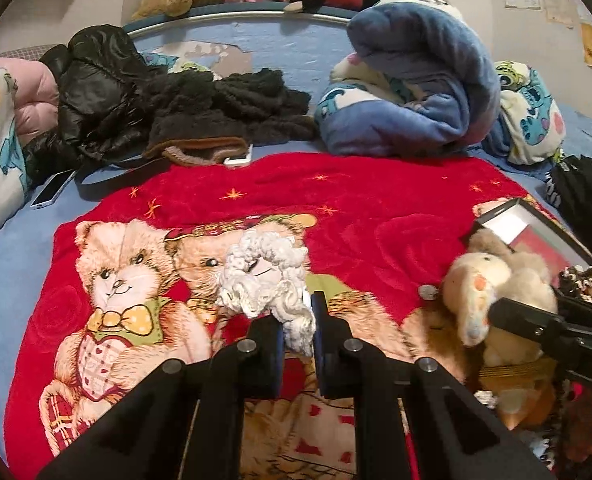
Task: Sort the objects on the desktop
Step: 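Lift the white scrunchie with the left gripper while the right lifts the plush bunny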
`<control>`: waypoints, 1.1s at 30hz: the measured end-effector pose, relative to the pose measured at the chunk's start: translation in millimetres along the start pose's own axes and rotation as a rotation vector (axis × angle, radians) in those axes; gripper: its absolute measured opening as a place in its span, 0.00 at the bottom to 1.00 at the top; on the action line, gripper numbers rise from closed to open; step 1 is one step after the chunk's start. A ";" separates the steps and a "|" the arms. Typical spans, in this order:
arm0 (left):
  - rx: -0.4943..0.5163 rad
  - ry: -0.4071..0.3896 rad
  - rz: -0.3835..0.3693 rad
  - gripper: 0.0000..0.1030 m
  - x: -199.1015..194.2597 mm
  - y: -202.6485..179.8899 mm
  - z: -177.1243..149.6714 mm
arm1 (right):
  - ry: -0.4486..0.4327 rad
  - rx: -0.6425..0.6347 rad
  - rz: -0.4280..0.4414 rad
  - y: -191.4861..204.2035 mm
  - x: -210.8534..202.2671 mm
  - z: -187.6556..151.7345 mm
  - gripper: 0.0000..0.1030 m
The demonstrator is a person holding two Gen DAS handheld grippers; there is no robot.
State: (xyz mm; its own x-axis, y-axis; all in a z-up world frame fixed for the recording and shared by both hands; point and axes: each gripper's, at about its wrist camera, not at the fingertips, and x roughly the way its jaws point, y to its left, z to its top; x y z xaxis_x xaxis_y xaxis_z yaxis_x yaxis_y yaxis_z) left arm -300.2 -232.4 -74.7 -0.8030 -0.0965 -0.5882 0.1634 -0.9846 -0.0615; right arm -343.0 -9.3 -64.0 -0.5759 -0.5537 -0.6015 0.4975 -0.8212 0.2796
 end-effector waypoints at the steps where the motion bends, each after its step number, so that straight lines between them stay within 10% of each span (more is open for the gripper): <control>1: 0.002 0.000 -0.014 0.12 -1.7 -2.6 0.8 | -0.001 0.008 0.006 -1.0 -1.1 0.7 0.34; 33: 0.058 -0.043 -0.112 0.12 -52.1 -86.0 21.1 | -0.098 0.093 0.116 -21.5 -59.1 32.9 0.29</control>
State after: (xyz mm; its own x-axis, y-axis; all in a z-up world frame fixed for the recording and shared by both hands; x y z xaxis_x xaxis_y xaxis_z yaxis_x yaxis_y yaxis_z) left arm -284.5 -145.7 -21.8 -0.8382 0.0092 -0.5453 0.0391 -0.9963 -0.0769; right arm -341.0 36.5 -9.9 -0.5810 -0.6525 -0.4864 0.5049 -0.7577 0.4135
